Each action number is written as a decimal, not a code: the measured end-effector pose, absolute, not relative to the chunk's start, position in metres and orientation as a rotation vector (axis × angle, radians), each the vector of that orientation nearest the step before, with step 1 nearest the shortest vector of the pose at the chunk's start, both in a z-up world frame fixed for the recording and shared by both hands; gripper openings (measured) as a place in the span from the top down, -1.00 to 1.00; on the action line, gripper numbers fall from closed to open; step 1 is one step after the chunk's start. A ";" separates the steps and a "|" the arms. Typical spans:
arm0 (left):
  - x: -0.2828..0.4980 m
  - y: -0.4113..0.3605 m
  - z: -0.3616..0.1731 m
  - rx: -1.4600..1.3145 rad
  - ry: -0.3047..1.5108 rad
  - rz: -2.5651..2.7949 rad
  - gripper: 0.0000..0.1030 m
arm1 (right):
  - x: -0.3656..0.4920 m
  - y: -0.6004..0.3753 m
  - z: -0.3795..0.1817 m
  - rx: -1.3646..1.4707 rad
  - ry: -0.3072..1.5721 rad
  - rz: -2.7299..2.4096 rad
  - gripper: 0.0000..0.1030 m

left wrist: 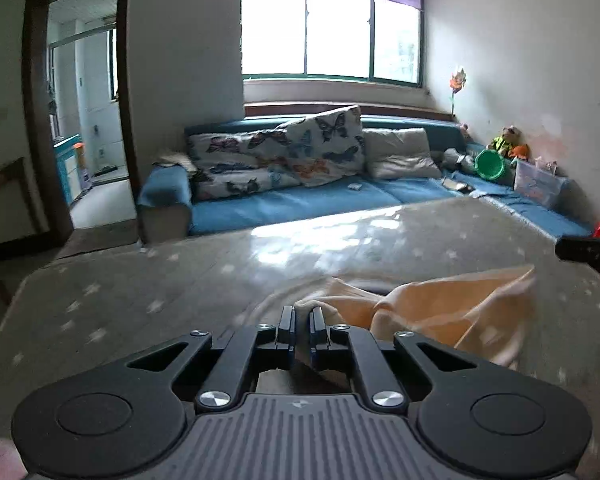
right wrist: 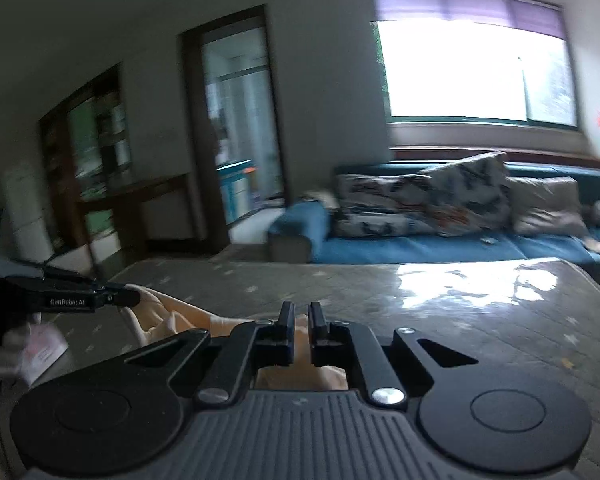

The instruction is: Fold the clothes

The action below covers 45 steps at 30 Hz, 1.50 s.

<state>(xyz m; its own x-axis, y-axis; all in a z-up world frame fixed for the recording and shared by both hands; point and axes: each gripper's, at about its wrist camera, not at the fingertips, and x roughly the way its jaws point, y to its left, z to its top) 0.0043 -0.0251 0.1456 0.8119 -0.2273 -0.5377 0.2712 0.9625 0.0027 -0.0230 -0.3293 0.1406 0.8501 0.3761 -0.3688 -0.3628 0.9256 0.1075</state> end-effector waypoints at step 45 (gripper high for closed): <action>-0.053 -0.003 0.090 0.138 0.624 -0.271 0.04 | -0.018 -0.264 0.055 -0.119 0.714 0.494 0.15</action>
<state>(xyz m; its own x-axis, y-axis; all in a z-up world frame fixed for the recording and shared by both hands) -0.0526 -0.0032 0.0901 0.7777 -0.2080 -0.5933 0.2906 0.9557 0.0459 -0.0184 -0.2636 0.0548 0.6464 0.3935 -0.6537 -0.4730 0.8789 0.0613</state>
